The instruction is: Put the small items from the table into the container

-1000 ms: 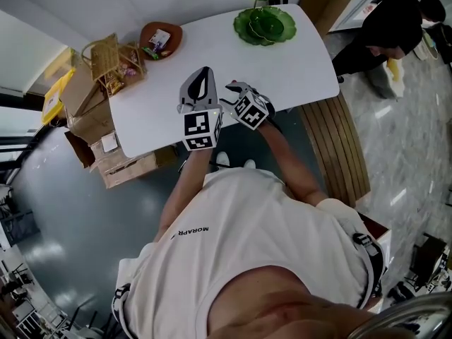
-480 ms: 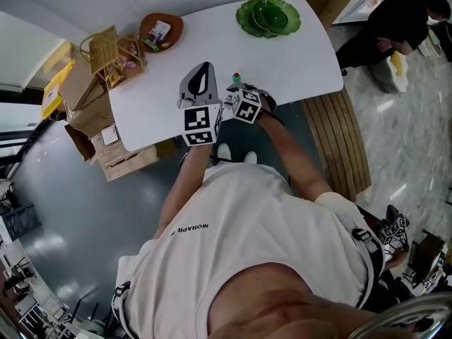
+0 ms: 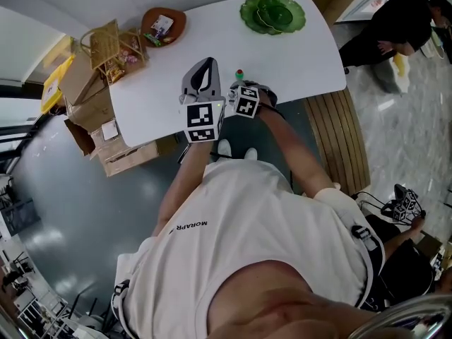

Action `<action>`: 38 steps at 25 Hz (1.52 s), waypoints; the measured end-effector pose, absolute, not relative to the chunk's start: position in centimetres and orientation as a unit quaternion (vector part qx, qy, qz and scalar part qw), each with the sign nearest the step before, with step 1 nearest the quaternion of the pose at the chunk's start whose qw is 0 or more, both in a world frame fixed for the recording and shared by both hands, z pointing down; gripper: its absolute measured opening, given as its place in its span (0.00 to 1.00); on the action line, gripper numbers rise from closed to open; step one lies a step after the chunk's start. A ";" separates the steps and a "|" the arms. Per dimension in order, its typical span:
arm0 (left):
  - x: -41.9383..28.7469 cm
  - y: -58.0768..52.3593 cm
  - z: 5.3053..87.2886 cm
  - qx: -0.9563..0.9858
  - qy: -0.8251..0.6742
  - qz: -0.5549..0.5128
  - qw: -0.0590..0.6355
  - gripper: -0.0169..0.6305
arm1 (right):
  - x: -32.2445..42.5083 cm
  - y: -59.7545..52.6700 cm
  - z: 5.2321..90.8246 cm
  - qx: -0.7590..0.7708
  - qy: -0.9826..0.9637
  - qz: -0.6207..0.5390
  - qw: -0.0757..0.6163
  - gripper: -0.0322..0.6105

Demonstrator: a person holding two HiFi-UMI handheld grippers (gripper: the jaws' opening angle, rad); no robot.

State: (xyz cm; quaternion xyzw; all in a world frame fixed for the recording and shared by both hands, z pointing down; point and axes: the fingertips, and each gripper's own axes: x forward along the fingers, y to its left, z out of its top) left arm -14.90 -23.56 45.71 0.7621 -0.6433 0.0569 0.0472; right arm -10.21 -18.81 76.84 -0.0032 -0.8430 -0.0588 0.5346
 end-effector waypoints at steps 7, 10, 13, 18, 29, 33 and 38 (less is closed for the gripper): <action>-15.2 -24.3 46.3 0.765 -0.639 0.056 0.057 0.04 | -10.6 -19.0 78.5 -0.008 -0.841 -0.033 0.541 0.37; -15.1 -24.5 46.5 0.767 -0.637 0.055 0.060 0.04 | -10.3 -19.2 78.9 0.001 -0.844 -0.018 0.536 0.37; -15.2 -24.7 46.6 0.768 -0.636 0.055 0.062 0.04 | -10.1 -19.3 79.2 0.011 -0.846 -0.020 0.532 0.37; -15.5 -25.0 46.5 0.766 -0.638 0.054 0.062 0.04 | -10.2 -19.2 79.4 0.012 -0.854 -0.013 0.520 0.30; -14.7 -24.9 46.0 0.771 -0.633 0.051 0.057 0.03 | -9.6 -18.7 76.7 0.048 -0.881 0.022 0.470 0.29; -13.6 -25.1 45.5 0.778 -0.624 0.047 0.053 0.04 | -8.9 -19.2 74.3 0.074 -0.897 0.054 0.432 0.29; -12.1 -25.1 44.8 0.786 -0.615 0.042 0.049 0.04 | -6.7 -20.6 71.1 0.112 -0.906 0.067 0.403 0.29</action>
